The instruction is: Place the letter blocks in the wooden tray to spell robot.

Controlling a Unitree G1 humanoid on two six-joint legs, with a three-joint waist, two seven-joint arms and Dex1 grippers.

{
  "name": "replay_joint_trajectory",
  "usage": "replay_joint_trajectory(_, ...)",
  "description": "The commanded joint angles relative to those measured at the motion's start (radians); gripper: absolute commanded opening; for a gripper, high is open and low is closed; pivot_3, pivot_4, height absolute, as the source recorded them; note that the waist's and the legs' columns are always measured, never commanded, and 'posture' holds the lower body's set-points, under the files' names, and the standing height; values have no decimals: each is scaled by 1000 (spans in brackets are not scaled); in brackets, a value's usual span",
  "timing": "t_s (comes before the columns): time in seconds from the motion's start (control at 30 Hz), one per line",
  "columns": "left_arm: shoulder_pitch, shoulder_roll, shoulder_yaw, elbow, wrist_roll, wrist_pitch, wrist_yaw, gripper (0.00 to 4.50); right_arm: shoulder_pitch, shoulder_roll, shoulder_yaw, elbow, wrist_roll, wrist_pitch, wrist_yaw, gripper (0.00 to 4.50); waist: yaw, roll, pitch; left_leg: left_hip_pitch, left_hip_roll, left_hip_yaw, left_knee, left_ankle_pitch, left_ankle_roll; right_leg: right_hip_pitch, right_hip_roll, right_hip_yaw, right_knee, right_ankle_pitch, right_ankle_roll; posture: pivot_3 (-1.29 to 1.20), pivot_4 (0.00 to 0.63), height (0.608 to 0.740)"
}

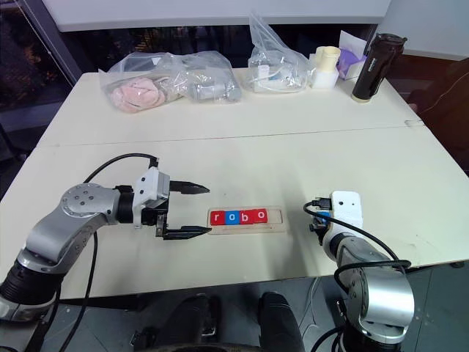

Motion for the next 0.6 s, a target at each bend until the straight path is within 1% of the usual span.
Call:
replay_joint_trajectory(0.03, -9, -5, 9, -29, -4, -14, 3, 4500, 15, -57, 12, 20, 38, -14, 48, 3575, -1, 0, 0, 0, 0, 0, 0, 0, 0, 0, 0, 0, 0, 0, 0, 0, 150, 740)
replay_joint_trajectory(0.07, -8, -6, 8, -30, -3, -15, 2, 4500, 8, -138, 18, 38, 68, -38, 108, 4151, -1, 0, 0, -1, 0, 0, 0, 0, 0, -1, 0, 0, 0, 0, 0, 0, 150, 740)
replay_joint_trajectory(0.1, -7, -7, 6, -31, -3, -16, 1, 4500, -3, -233, 27, 56, 104, -64, 185, 4459, -2, 1, 1, -1, 0, 0, 0, 0, -1, -1, 0, 0, 0, 0, 0, 0, 150, 740)
replay_joint_trajectory(0.17, -13, -10, 4, -24, -1, -18, -3, 4500, -15, -407, 44, 92, 168, -115, 315, 4459, 1, 2, 2, -3, 0, 2, 0, 1, 2, -2, -2, -1, -1, 0, 0, 0, 150, 740)
replay_joint_trajectory(0.2, -18, -13, 3, -18, 0, -19, -4, 4500, -16, -464, 47, 107, 195, -144, 364, 4459, 3, 2, 2, -3, -1, 2, 0, 1, 2, -3, -3, -3, -1, 0, 0, 0, 150, 740)
replay_joint_trajectory(0.23, -22, -15, 1, -13, 3, -21, -5, 4500, -10, -535, 52, 124, 220, -192, 427, 4459, 5, 2, 2, -4, -1, 1, 0, 1, 3, -3, -4, -6, -2, 0, 0, 0, 150, 740)
replay_joint_trajectory(0.3, -29, -21, -2, -5, 6, -24, -7, 4500, 3, -669, 58, 174, 249, -347, 572, 4459, 7, 3, 3, -7, -1, -1, 0, 1, 3, -4, -4, -10, -2, 0, 0, 0, 150, 740)
replay_joint_trajectory(0.33, -33, -23, -3, -1, 7, -25, -8, 4500, 8, -717, 58, 204, 259, -432, 636, 4459, 10, 3, 4, -8, -1, -1, 0, 1, 3, -5, -4, -11, -2, 0, 1, 0, 150, 740)
replay_joint_trajectory(0.4, -40, -28, -7, 5, 10, -26, -10, 4500, 47, -795, 56, 287, 240, -738, 795, 4459, 12, 2, 4, -8, -1, -1, 0, 1, 3, -4, -3, -13, -2, -1, 2, 0, 150, 740)
replay_joint_trajectory(0.43, -44, -30, -9, 9, 13, -29, -12, 4500, 54, -829, 63, 355, 234, -829, 858, 4459, 14, 1, 4, -8, -2, -2, 0, 1, 4, -3, -3, -14, -2, -1, 3, 0, 150, 740)
replay_joint_trajectory(0.5, -51, -31, -14, 15, 21, -36, -17, 4500, 36, -871, 102, 518, 185, -1057, 936, 4459, 13, -1, 6, -7, -3, -1, 1, 1, 4, -1, -1, -14, -2, -2, 4, 0, 150, 740)
replay_joint_trajectory(0.6, -54, -31, -12, 17, 23, -38, -19, 4500, -22, -900, 158, 702, 160, -1248, 1040, 4459, 11, -2, 7, -7, -3, -1, 4, 1, 5, 0, -2, -14, -2, -2, 4, 0, 150, 740)
